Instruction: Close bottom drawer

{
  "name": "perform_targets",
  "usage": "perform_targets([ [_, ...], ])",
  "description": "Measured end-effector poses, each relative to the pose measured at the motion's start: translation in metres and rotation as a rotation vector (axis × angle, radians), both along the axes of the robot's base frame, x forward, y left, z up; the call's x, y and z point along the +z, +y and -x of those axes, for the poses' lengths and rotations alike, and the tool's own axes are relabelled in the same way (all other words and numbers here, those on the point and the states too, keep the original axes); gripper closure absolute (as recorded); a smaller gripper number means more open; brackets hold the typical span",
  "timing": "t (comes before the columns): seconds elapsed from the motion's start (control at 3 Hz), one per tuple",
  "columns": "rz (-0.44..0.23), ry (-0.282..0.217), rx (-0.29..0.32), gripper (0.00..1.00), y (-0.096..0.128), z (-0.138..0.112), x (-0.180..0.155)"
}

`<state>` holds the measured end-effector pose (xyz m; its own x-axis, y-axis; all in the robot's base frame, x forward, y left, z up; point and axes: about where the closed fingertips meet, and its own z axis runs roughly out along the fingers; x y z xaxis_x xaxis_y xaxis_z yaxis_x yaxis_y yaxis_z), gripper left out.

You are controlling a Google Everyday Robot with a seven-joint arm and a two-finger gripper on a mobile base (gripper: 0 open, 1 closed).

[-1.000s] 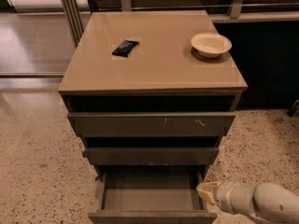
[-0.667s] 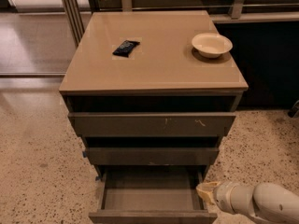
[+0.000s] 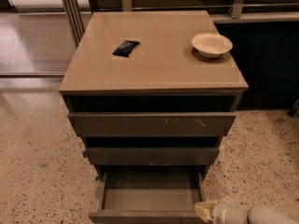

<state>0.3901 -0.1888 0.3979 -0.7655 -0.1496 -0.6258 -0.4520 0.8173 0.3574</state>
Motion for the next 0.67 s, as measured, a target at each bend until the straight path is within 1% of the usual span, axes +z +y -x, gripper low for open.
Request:
perform_targets([
  [0.33, -0.002, 0.006, -0.084, 1.0, 0.006, 0.02, -0.033],
  [0.67, 0.041, -0.008, -0.135, 1.0, -0.008, 0.012, -0.039],
])
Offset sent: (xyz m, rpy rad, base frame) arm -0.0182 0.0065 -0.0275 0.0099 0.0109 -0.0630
